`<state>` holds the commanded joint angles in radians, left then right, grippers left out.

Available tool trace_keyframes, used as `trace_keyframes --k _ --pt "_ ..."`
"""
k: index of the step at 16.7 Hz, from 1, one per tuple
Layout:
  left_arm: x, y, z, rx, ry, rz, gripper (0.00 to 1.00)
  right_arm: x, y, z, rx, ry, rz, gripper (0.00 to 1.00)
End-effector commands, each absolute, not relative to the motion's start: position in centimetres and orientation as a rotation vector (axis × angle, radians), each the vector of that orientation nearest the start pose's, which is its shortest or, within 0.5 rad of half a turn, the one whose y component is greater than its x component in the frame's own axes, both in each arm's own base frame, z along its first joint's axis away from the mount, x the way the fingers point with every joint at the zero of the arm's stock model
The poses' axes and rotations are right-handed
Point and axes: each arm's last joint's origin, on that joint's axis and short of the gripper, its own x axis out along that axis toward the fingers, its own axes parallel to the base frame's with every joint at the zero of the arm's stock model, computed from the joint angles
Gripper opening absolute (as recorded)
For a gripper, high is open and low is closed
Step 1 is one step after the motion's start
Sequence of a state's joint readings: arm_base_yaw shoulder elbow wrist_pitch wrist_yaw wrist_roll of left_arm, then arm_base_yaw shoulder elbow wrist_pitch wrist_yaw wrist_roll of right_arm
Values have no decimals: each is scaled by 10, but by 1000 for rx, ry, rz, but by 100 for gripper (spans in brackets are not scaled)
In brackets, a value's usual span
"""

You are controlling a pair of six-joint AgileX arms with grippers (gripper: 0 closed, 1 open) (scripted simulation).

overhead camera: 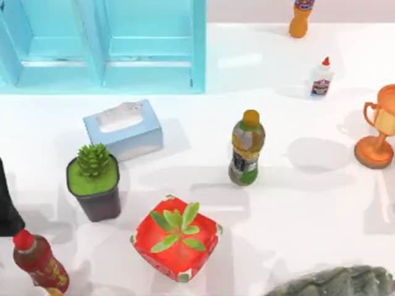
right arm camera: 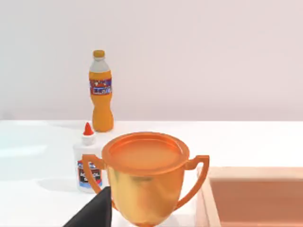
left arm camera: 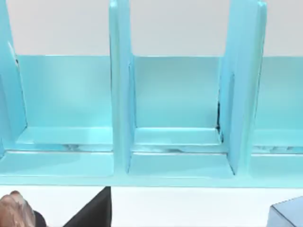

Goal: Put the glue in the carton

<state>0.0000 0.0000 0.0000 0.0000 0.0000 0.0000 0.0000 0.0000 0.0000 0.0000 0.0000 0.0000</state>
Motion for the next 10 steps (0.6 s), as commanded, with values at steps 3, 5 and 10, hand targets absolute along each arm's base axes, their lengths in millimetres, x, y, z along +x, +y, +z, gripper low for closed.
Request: trace_keyframes --k 3,5,10 --pt "106 -1 160 0 0 0 100 106 -1 163 0 -1 5 100" --pt "106 -1 160 0 0 0 100 106 1 176 3 -1 28 100" --pt "106 -1 160 0 0 0 100 125 10 244 19 29 106 100"
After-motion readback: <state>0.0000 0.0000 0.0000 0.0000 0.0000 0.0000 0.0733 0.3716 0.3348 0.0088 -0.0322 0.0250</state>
